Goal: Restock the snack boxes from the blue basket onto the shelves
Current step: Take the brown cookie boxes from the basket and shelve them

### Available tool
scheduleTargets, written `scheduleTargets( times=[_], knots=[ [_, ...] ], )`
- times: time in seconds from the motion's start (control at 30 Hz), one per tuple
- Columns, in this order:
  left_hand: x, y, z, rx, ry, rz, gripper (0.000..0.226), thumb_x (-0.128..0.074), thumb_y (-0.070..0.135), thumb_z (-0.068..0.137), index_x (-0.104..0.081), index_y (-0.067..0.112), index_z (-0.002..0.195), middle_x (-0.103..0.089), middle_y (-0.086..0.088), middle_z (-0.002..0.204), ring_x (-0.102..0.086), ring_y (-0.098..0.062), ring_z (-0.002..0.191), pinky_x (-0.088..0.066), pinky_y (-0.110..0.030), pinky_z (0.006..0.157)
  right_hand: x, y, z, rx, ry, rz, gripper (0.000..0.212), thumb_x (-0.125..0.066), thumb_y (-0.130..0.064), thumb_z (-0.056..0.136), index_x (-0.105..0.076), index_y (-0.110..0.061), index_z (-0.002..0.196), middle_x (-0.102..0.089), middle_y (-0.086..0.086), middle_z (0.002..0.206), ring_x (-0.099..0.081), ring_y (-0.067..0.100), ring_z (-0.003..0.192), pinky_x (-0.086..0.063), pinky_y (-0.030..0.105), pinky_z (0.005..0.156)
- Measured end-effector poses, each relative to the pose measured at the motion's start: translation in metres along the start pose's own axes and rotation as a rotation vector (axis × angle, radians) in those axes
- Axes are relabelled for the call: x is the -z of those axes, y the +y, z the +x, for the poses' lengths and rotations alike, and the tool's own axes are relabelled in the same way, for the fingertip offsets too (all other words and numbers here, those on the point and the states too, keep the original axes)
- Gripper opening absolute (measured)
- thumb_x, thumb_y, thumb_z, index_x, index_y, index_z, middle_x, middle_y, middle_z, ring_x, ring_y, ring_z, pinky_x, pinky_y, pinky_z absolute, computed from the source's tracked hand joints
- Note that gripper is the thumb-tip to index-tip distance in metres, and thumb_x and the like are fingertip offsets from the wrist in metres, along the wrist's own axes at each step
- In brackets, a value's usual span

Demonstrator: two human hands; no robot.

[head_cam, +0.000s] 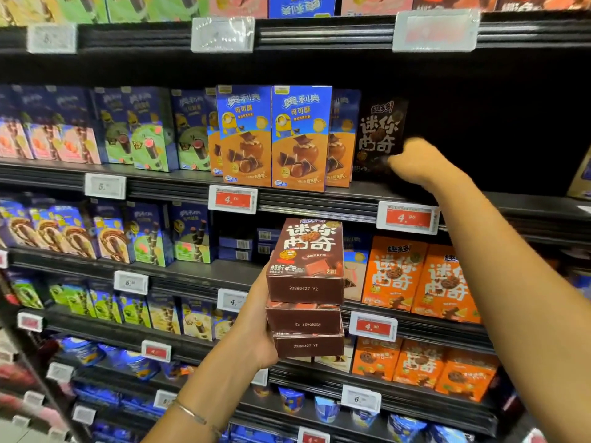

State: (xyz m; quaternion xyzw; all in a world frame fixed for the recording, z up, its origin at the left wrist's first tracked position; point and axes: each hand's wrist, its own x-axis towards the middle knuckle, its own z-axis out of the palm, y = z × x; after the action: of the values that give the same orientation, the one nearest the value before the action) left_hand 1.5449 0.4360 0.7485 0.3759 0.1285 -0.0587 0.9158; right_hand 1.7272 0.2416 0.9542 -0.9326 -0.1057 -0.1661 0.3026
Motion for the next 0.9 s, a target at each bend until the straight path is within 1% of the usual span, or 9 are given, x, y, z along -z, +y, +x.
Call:
scheduleTargets(
  times=[0.13, 0.23, 0.33, 0.47, 0.57, 0.63, 0.7, 0.8, 0.9],
  knots=[
    [0.010, -0.006, 0.001, -0.029, 0.022, -0.031, 0.054, -0.073, 0.066, 0.084, -0.088, 0.015, 0.092, -0.082, -0.010, 0.099, -0.081, -0.034, 0.084, -0.064, -0.047, 0.072, -0.005, 0.000, -0.082, 0.210, 0.232, 0.273, 0.043, -0.058, -0.036, 0.100, -0.057, -0.016, 0.138, -0.061, 0.003, 0.136, -0.058, 0.015, 0.119, -0.043, 0.023, 0.093],
    [0.014, -0.010, 0.000, -0.063, 0.032, -0.020, 0.054, -0.067, 0.067, 0.090, -0.088, 0.017, 0.089, -0.083, -0.009, 0.096, -0.081, -0.033, 0.082, -0.064, -0.048, 0.070, -0.027, 0.007, -0.146, 0.297, 0.308, 0.530, 0.024, -0.061, -0.027, 0.099, -0.067, -0.018, 0.120, -0.068, -0.012, 0.109, -0.061, -0.006, 0.100, -0.044, 0.006, 0.084],
    [0.016, -0.012, -0.002, -0.112, 0.054, 0.015, 0.056, -0.063, 0.070, 0.093, -0.088, 0.020, 0.095, -0.083, -0.009, 0.102, -0.081, -0.032, 0.088, -0.064, -0.047, 0.072, -0.059, 0.019, -0.180, 0.155, 0.126, 0.667, 0.020, -0.064, -0.032, 0.097, -0.068, -0.020, 0.112, -0.068, -0.010, 0.101, -0.062, -0.004, 0.089, -0.046, 0.011, 0.077],
    [0.016, -0.019, -0.006, -0.188, 0.072, 0.073, 0.055, -0.059, 0.073, 0.094, -0.087, 0.026, 0.105, -0.082, -0.008, 0.111, -0.081, -0.031, 0.097, -0.065, -0.045, 0.075, -0.090, 0.030, -0.195, -0.072, -0.272, 0.652, 0.042, -0.060, -0.060, 0.092, -0.063, -0.030, 0.121, -0.066, -0.012, 0.115, -0.066, 0.009, 0.105, -0.053, 0.031, 0.084],
    [0.018, -0.026, -0.007, -0.252, 0.112, 0.098, 0.052, -0.058, 0.070, 0.096, -0.087, 0.027, 0.103, -0.082, -0.009, 0.110, -0.081, -0.029, 0.096, -0.065, -0.041, 0.072, -0.098, 0.035, -0.200, -0.092, -0.452, 0.773, 0.031, -0.055, -0.054, 0.098, -0.071, -0.030, 0.109, -0.074, -0.010, 0.112, -0.071, 0.008, 0.099, -0.057, 0.030, 0.072],
    [0.018, -0.029, -0.008, -0.287, 0.142, 0.126, 0.052, -0.060, 0.068, 0.095, -0.086, 0.025, 0.104, -0.082, -0.010, 0.110, -0.081, -0.029, 0.096, -0.065, -0.039, 0.071, -0.098, 0.035, -0.203, -0.094, -0.509, 0.796, 0.030, -0.055, -0.050, 0.100, -0.072, -0.026, 0.105, -0.076, -0.009, 0.105, -0.072, 0.003, 0.085, -0.057, 0.027, 0.064],
    [0.016, -0.029, -0.010, -0.334, 0.168, 0.172, 0.061, -0.064, 0.068, 0.089, -0.080, 0.019, 0.120, -0.079, -0.015, 0.119, -0.079, -0.034, 0.104, -0.065, -0.043, 0.080, -0.097, 0.036, -0.204, -0.076, -0.536, 0.769, 0.029, -0.057, -0.047, 0.100, -0.069, -0.022, 0.107, -0.077, -0.007, 0.100, -0.072, 0.002, 0.079, -0.055, 0.024, 0.061],
    [0.012, -0.028, -0.015, -0.385, 0.158, 0.219, 0.069, -0.064, 0.067, 0.088, -0.071, 0.014, 0.132, -0.077, -0.018, 0.123, -0.076, -0.039, 0.110, -0.062, -0.052, 0.092, -0.093, 0.037, -0.206, -0.091, -0.566, 0.796, 0.027, -0.059, -0.041, 0.100, -0.067, -0.019, 0.114, -0.078, -0.005, 0.099, -0.073, 0.005, 0.080, -0.055, 0.023, 0.060],
    [0.011, -0.027, -0.017, -0.395, 0.131, 0.225, 0.066, -0.062, 0.063, 0.095, -0.068, 0.013, 0.138, -0.074, -0.020, 0.129, -0.072, -0.042, 0.117, -0.057, -0.058, 0.102, -0.083, 0.035, -0.204, -0.072, -0.561, 0.830, 0.020, -0.060, -0.034, 0.100, -0.067, -0.017, 0.107, -0.078, -0.002, 0.095, -0.073, 0.008, 0.080, -0.055, 0.021, 0.057]
  ],
)
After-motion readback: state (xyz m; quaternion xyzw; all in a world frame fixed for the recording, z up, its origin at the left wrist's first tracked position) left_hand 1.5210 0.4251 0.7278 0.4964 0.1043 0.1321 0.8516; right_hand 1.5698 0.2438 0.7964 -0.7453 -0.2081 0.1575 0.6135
